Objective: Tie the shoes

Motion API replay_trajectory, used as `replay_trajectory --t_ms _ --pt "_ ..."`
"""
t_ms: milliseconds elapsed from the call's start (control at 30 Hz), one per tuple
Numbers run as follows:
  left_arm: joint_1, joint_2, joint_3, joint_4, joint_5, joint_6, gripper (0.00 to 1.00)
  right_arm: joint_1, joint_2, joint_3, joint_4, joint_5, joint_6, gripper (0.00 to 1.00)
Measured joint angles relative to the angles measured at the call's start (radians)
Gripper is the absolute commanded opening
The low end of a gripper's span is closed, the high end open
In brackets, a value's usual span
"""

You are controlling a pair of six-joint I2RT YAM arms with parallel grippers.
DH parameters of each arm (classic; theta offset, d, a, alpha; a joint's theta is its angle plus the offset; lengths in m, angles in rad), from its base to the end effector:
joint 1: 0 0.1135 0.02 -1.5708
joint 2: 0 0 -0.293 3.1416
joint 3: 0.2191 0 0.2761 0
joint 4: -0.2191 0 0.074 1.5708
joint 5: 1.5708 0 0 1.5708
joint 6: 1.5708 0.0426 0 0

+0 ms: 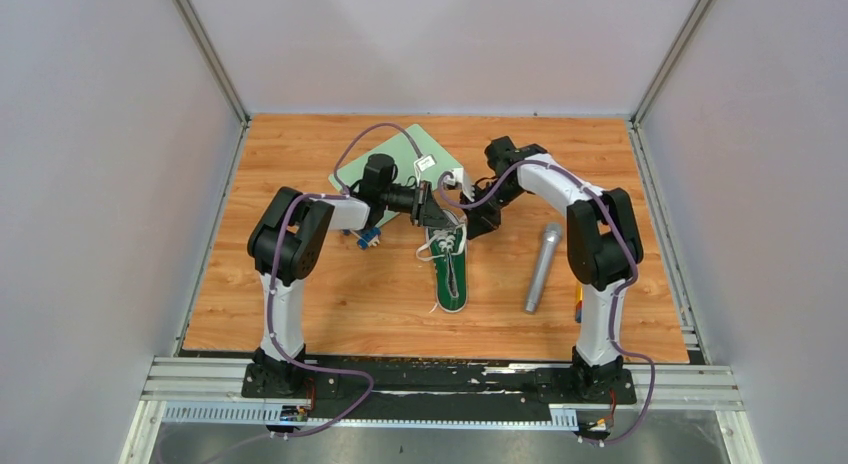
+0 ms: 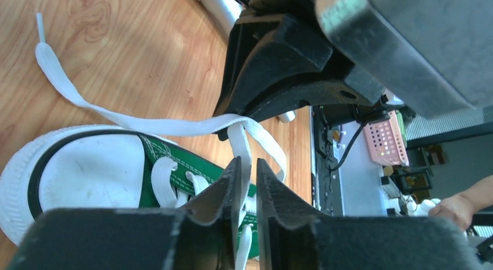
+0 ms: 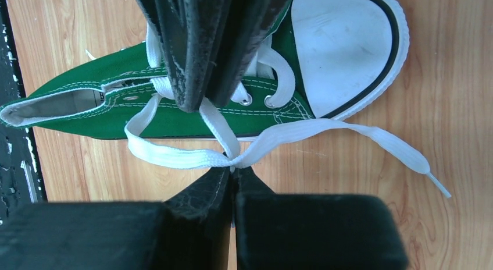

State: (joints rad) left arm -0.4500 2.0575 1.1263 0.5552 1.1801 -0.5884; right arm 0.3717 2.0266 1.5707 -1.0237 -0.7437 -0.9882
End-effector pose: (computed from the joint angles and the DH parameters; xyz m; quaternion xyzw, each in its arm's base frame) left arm 0.3880 -0.2312 0.1589 0.2647 0.7070 -0.6313 0.1775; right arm 0.3873 0.1819 0.2069 -0.5980 0.7133 0.3330 0.1506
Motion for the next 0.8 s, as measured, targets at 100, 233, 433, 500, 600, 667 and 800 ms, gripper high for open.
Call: replay_trajectory --t_ms 100,233,433,500,600,667,800 --pt "0.0 0.0 0.029 -0.06 -0.008 0.026 0.41 -0.001 -0.017 -0.004 0.002 0.013 0.003 0.01" --pt "0.0 0.024 0.076 -0.099 0.005 0.035 0.49 -0.001 -0.088 -0.019 -0.001 0.018 0.003 0.0" --pt "-0.002 0.142 0.165 -0.045 0.089 -0.069 0.57 0.002 -0.186 -0.019 0.0 0.02 0.003 0.0" --pt "-0.005 0.18 0.175 0.034 0.122 -0.162 0.58 0.009 -0.189 -0.019 0.0 0.034 0.003 0.0" --pt "-0.009 0.219 0.176 0.18 0.17 -0.317 0.59 0.019 -0.188 -0.02 0.0 0.059 0.005 0.0" --pt "-0.012 0.238 0.18 0.283 0.203 -0.414 0.58 0.021 -0.188 -0.02 0.0 0.07 0.012 0.0" --pt "-0.018 0.261 0.191 0.468 0.26 -0.577 0.53 0.023 -0.188 -0.019 0.0 0.095 0.026 0.0"
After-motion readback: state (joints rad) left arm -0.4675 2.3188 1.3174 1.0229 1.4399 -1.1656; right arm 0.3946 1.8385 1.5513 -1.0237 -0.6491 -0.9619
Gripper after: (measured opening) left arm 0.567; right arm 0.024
